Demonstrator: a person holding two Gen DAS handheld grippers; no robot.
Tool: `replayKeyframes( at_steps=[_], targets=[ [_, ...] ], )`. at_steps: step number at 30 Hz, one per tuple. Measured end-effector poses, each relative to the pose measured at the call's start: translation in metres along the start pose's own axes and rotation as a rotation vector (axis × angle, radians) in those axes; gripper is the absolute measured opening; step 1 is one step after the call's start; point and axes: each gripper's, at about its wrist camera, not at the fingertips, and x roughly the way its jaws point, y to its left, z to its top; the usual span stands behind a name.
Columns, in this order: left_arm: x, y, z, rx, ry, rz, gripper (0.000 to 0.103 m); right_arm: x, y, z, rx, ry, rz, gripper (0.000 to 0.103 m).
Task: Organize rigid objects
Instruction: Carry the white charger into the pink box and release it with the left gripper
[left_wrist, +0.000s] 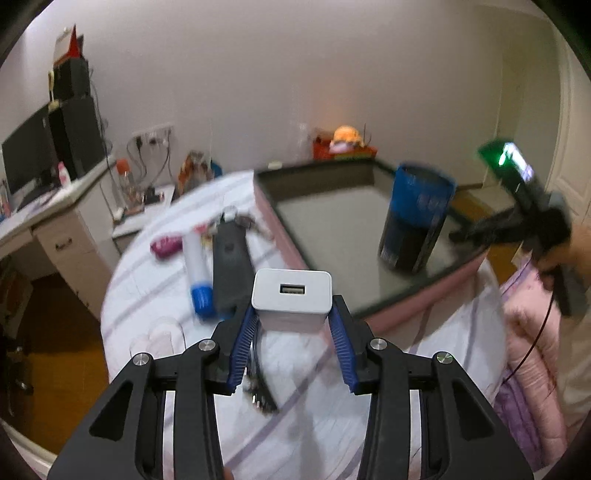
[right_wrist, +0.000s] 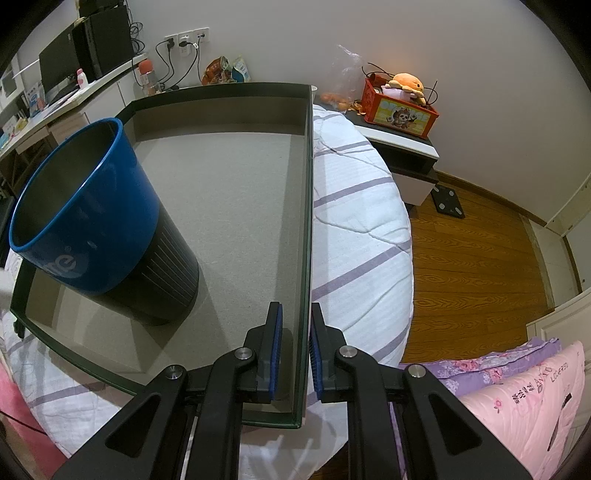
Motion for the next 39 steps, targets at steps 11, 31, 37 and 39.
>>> replayKeyframes(
  at_steps=[11,31,37,39],
  targets=[
    [0.042,-0.044,0.053,0.066,-0.016,-0.093,0.041,0.000,0.000,0.000,0.000,-0.001,0.002,0.015],
    [0.047,-0.041,0.036,-0.015,0.033,-0.084,0.097,-0.001,0.001,-0.001,-0.007,-0.014,0.004,0.015],
    [0.016,0.005,0.021,-0.074,0.003,0.042,0.102,-0.002,0.002,-0.002,-0.019,-0.025,0.002,0.015],
    [0.011,0.026,0.011,-0.113,0.016,0.084,0.102,-0.001,0.001,-0.003,-0.021,-0.028,0.008,0.015]
  ],
)
